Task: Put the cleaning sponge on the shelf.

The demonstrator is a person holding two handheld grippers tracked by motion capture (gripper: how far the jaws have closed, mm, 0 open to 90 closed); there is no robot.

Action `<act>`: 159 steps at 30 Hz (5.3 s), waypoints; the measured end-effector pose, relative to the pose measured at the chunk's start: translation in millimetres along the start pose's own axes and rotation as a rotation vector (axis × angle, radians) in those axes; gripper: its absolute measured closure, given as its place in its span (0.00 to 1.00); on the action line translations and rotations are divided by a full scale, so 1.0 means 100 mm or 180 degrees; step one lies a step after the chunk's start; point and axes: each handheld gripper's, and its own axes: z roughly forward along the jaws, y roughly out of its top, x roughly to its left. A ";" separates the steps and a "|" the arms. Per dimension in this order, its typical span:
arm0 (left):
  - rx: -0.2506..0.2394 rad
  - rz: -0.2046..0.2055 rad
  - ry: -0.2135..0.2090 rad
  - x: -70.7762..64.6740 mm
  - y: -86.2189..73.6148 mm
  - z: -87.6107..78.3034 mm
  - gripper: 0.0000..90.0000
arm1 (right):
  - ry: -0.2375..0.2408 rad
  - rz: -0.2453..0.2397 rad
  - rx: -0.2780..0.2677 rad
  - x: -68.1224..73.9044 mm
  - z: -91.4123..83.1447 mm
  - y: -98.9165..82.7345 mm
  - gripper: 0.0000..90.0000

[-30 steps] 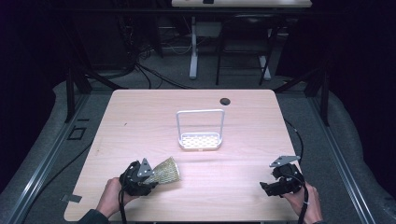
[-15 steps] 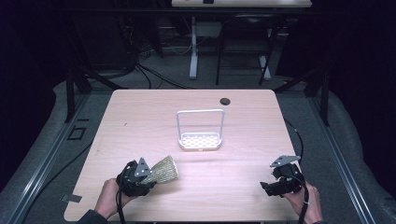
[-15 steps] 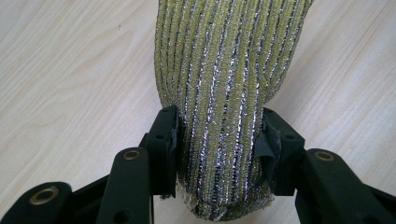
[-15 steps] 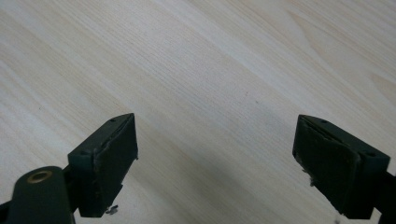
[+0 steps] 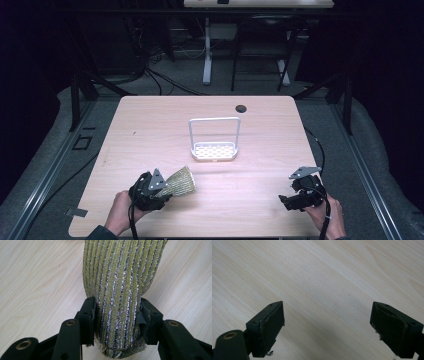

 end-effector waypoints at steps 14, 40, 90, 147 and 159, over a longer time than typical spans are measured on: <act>-0.0050 0.0030 -0.0014 -0.03 0.13 0.04 0.60 | -0.0010 -0.0015 -0.0005 0.00 -0.02 0.01 0.13; -0.0104 0.0092 -0.0009 -0.04 0.39 0.15 0.60 | 0.0022 -0.0012 0.0004 0.01 -0.02 0.02 0.13; -0.0207 -0.0133 0.0082 0.03 1.03 0.51 0.60 | 0.0019 -0.0034 -0.0047 0.02 -0.04 0.03 0.12; 0.0157 -0.0410 0.0580 0.26 1.56 1.21 0.59 | 0.0050 -0.0082 -0.0040 0.03 -0.03 0.02 0.12; 0.0237 -0.0432 0.0567 0.28 1.59 1.32 0.58 | 0.0062 -0.0107 -0.0042 0.03 -0.03 0.02 0.12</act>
